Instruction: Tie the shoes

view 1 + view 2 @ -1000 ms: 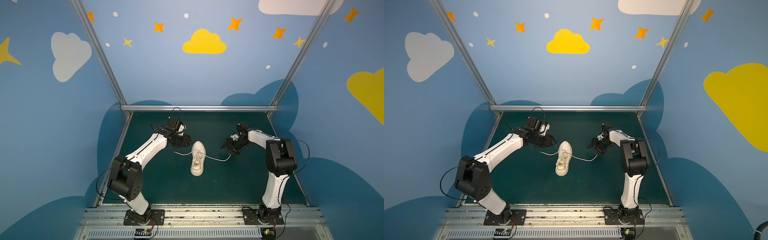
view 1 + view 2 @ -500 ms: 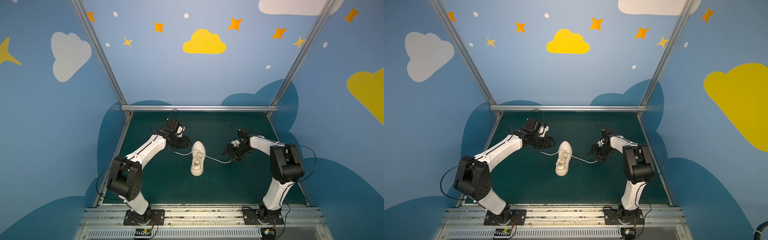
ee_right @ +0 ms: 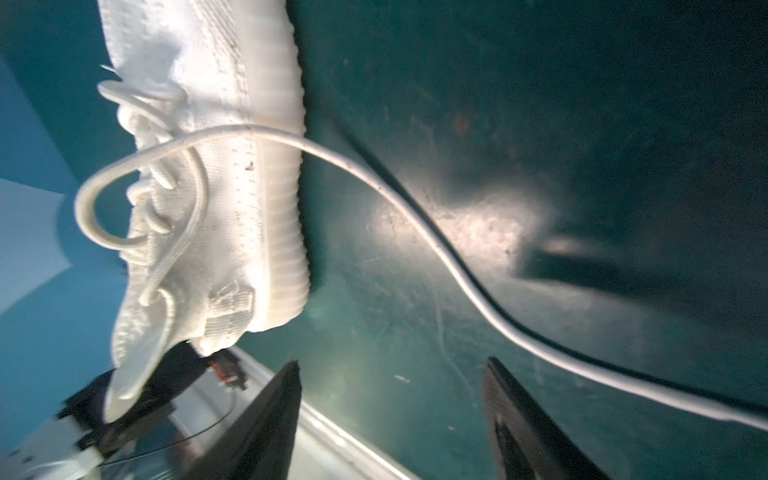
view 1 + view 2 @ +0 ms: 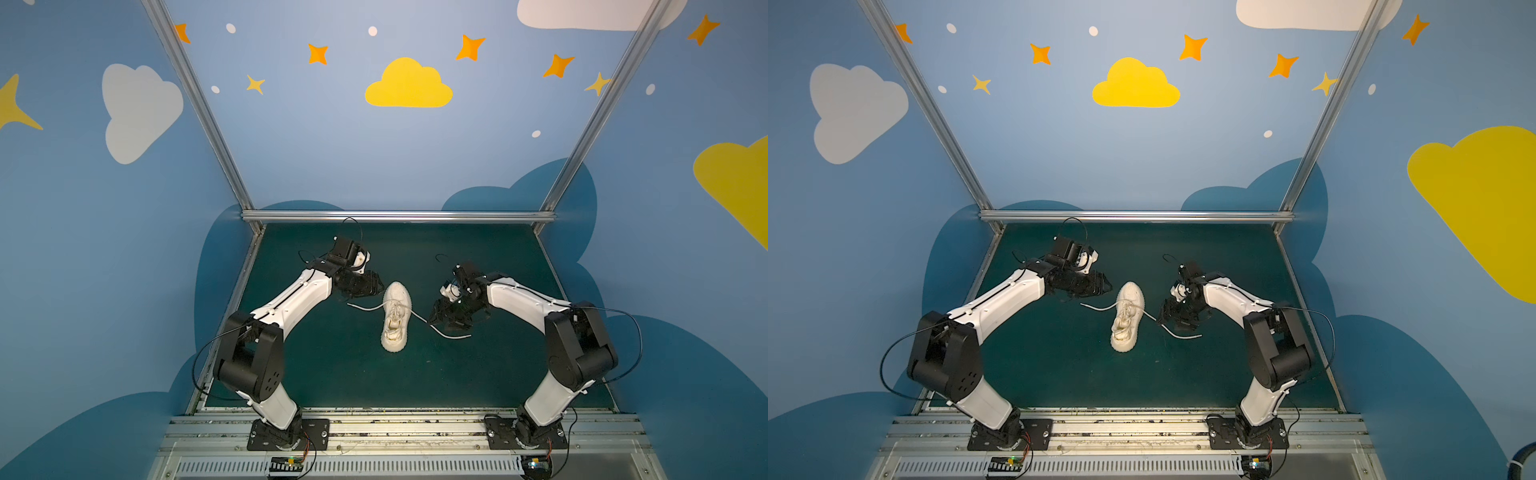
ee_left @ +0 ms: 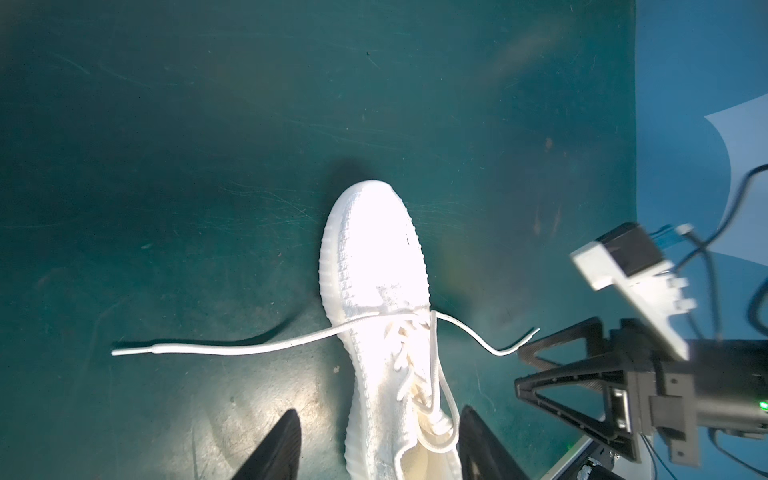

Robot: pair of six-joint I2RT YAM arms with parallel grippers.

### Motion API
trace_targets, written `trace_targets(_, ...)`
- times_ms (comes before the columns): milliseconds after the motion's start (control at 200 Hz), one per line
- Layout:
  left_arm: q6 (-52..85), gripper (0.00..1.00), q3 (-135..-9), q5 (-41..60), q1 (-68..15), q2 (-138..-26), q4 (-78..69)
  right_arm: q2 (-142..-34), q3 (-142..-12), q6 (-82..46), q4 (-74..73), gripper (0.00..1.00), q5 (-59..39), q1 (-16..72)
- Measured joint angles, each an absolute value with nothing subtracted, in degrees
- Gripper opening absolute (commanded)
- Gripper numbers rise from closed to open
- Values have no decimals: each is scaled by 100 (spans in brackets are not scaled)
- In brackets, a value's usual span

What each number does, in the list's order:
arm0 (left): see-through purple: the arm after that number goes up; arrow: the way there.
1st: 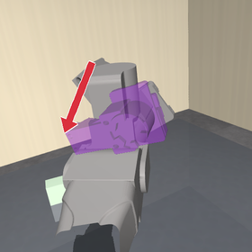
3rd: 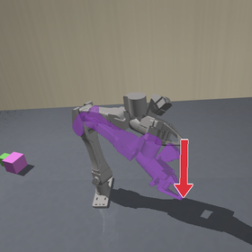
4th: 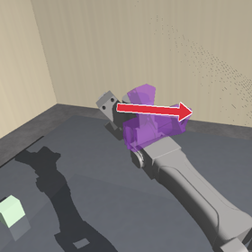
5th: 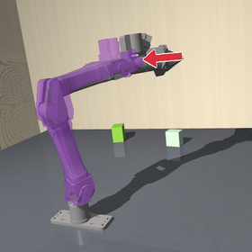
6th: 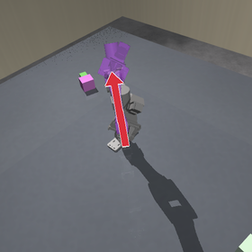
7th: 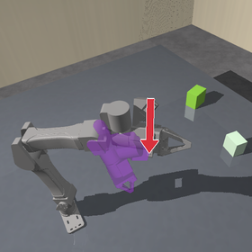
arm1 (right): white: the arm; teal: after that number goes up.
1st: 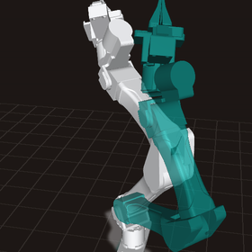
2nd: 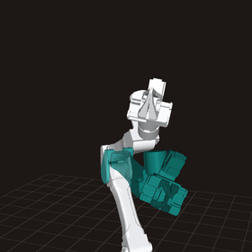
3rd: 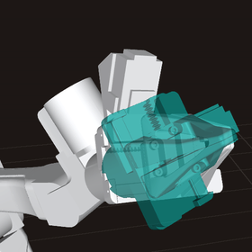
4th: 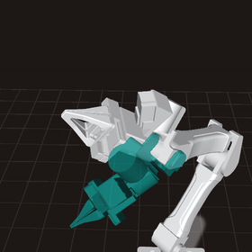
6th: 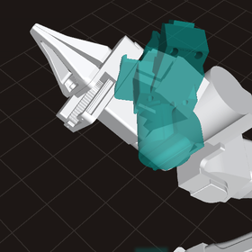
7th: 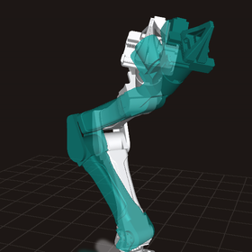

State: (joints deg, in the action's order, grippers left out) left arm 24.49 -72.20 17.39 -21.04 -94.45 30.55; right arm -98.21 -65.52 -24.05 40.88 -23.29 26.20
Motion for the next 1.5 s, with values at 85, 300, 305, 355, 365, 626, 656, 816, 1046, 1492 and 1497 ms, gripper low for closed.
trace_targets(85, 2449, 61, -7220, 1743, -2106, -9445, 3055, -9778, -6600, -1820, 4226, 68, -1824, 2692)
trace_targets(300, 2467, 61, -7220, 1747, -2130, -9445, 3057, -9441, -6300, -572, 4346, 73, -928, 2740)
trace_targets(305, 2467, 61, -7220, 1747, -2130, -9445, 3059, -9443, -6300, -561, 4344, 73, -904, 2738)
trace_targets(355, 2473, 61, -7220, 1750, -2143, -9445, 3057, -9485, -6302, -502, 4340, 80, -856, 2672)
trace_targets(365, 2473, 61, -7220, 1747, -2143, -9445, 3057, -9494, -6305, -502, 4340, 82, -849, 2661)
trace_targets(626, 2523, 61, -7220, 1758, -2204, -9445, 3052, -9918, -6298, -607, 4097, 87, -1170, 2303)
trace_targets(656, 2539, 61, -7220, 1758, -2204, -9445, 3046, -9948, -6302, -626, 4104, 87, -1186, 2294)
trace_targets(816, 2624, 61, -7220, 1761, -2233, -9445, 2987, -10154, -6497, -864, 4327, 88, -1345, 2294)
trace_targets(1046, 2661, 61, -7225, 1761, -2257, -9445, 2947, -10173, -6289, -1315, 4383, 88, -1573, 2324)
trace_targets(1492, 2663, 61, -7035, 1756, -2263, -9170, 2816, -9188, -5153, -2126, 4215, 82, -1337, 3540)
trace_targets(1497, 2663, 61, -7030, 1756, -2263, -9170, 2816, -9188, -5153, -2132, 4215, 82, -1319, 3551)
